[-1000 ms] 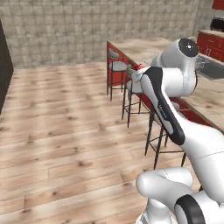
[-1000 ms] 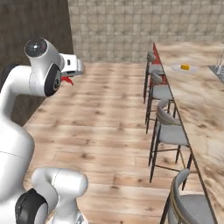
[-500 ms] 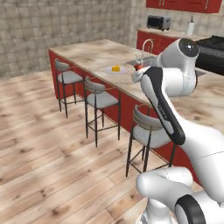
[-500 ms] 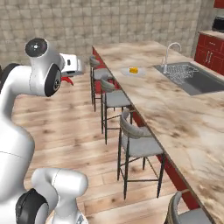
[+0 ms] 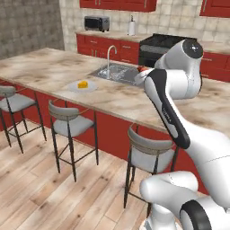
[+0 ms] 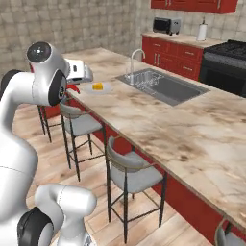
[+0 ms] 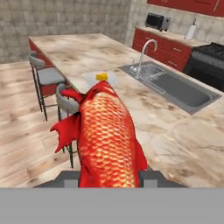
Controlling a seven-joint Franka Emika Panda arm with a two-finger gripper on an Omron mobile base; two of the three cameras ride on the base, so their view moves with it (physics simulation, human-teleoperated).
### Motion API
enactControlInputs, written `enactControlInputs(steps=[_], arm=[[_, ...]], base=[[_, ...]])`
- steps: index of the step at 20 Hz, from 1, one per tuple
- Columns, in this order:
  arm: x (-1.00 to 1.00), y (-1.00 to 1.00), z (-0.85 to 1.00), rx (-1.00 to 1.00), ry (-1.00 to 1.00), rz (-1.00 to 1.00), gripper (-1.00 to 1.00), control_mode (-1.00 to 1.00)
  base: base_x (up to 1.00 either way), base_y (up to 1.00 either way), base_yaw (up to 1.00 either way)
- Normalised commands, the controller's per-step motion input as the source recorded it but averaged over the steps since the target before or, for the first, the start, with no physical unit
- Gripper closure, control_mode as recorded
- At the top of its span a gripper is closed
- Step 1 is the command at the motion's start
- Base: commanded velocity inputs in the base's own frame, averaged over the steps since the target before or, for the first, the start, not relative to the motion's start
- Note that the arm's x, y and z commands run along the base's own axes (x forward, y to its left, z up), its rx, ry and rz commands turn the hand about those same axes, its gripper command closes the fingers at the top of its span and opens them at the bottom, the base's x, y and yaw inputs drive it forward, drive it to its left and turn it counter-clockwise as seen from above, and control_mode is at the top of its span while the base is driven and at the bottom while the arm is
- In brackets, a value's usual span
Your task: Take the cheese, fish, and tomato from the fridge and place them on the plate on the dining counter to create an appetizer plate.
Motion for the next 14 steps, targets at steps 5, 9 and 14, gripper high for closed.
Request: enactControlInputs(steps=[5, 9, 14], arm=[[0.0, 0.0, 0.0, 0.0, 0.0, 0.0, 1.0, 1.0], [0.0, 0.0, 0.0, 0.0, 0.0, 0.0, 1.0, 1.0], [0.0, 0.0, 0.0, 0.0, 0.0, 0.0, 1.0, 1.0]], base=[[0.65, 1.0, -0.61], [0.49, 1.0, -0.55], [0.25, 1.0, -0.44]])
